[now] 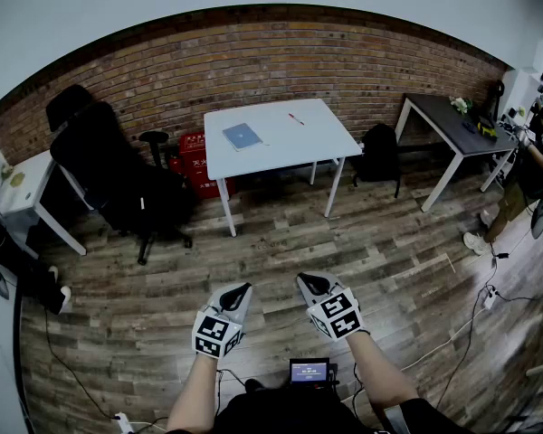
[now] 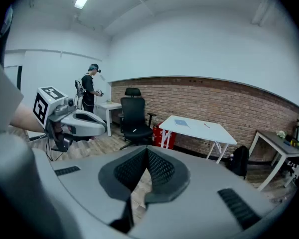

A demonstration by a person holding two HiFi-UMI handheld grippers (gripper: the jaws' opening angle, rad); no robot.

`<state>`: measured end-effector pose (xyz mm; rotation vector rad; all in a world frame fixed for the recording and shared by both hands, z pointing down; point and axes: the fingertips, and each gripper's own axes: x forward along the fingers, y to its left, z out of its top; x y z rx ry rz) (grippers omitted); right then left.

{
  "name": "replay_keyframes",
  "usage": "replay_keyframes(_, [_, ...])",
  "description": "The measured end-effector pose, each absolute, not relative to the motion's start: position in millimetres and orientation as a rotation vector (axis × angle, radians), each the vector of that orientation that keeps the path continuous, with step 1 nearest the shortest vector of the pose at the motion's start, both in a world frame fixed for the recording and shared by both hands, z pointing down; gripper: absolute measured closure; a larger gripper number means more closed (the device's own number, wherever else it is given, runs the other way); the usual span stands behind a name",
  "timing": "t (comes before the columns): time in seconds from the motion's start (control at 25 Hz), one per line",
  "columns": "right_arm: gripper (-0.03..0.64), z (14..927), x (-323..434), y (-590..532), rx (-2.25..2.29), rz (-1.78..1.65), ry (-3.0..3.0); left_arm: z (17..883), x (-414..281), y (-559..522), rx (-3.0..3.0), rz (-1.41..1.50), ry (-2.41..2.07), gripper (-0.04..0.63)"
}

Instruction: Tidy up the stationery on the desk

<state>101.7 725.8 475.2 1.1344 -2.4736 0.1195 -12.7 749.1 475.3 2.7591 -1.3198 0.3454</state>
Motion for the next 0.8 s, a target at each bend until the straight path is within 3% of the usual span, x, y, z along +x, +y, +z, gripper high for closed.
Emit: replay_keyframes(0.8, [0.609, 478.4, 97.0, 726.2, 1.1, 0.148, -2.509, 474.3, -10.0, 745.6, 2.749, 0.31, -1.32, 0.584])
